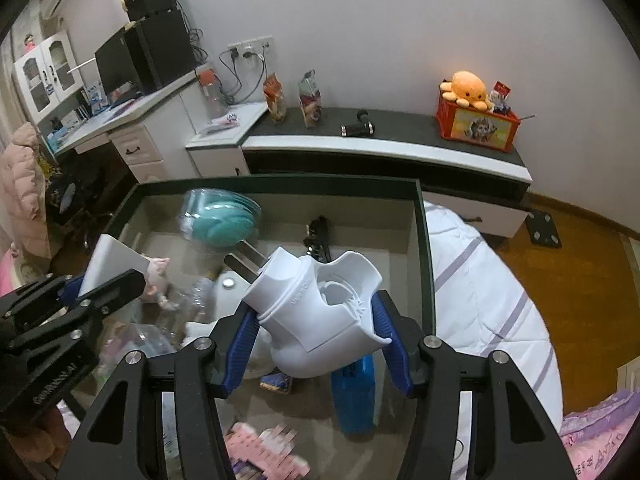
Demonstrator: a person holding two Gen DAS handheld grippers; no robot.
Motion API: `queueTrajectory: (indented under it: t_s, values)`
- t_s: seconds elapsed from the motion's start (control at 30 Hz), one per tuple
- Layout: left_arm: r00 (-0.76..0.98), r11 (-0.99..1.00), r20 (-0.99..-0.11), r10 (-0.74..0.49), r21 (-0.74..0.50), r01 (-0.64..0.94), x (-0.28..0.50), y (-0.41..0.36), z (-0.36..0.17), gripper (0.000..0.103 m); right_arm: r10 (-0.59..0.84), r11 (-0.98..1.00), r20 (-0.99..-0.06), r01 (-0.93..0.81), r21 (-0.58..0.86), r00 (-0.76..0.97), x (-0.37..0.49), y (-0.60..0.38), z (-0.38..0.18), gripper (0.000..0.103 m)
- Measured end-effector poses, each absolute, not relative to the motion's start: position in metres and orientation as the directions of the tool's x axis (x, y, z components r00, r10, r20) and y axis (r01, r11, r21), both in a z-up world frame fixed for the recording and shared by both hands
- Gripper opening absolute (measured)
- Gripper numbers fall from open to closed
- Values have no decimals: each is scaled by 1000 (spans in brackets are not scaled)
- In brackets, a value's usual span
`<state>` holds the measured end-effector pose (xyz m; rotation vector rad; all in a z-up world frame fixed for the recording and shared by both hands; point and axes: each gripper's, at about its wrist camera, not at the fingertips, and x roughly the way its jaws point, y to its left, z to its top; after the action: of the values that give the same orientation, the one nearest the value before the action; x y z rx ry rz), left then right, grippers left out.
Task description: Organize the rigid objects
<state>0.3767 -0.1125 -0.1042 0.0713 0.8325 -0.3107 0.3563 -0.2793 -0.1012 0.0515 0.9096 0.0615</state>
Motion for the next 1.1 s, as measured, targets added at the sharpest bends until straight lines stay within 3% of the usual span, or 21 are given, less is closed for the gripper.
queueTrajectory:
  t_s: [0.03, 0.07, 0.1, 0.17, 0.33, 0.43, 0.7, 1.1]
  values:
    - [633, 951, -733, -247, -58, 304, 376, -113, -104, 41, 76, 997, -785, -29, 74, 615, 356, -280, -101, 72]
    - [637, 950, -729, -250, -55, 309, 375, -114, -103, 60, 76, 997, -781, -27, 76, 620, 355, -280, -100, 80]
    - [647, 949, -720, -249, -48, 312, 372, -115, -100, 83, 82, 996, -775, -31, 80, 627, 354, -280, -98, 82]
    - [699, 959, -682, -214, -9, 284, 362, -114, -92, 103, 61, 998, -773, -29, 56, 631, 353, -277, -95, 84]
    - [733, 966, -647, -207, -15, 260, 343, -102, -74, 103, 79, 995, -759, -4, 101, 646, 342, -278, -87, 103]
    - [755, 978, -638, -149, 18, 208, 328, -93, -63, 103, 90, 991, -730, 9, 131, 678, 326, -277, -72, 103]
    - [783, 985, -606, -142, -9, 171, 269, -67, -33, 103, 83, 989, -658, 18, 145, 749, 266, -260, -32, 103]
    - [844, 994, -529, -86, 16, 112, 141, -25, 5, 103, 51, 988, -498, 28, 150, 866, 108, -233, 11, 103]
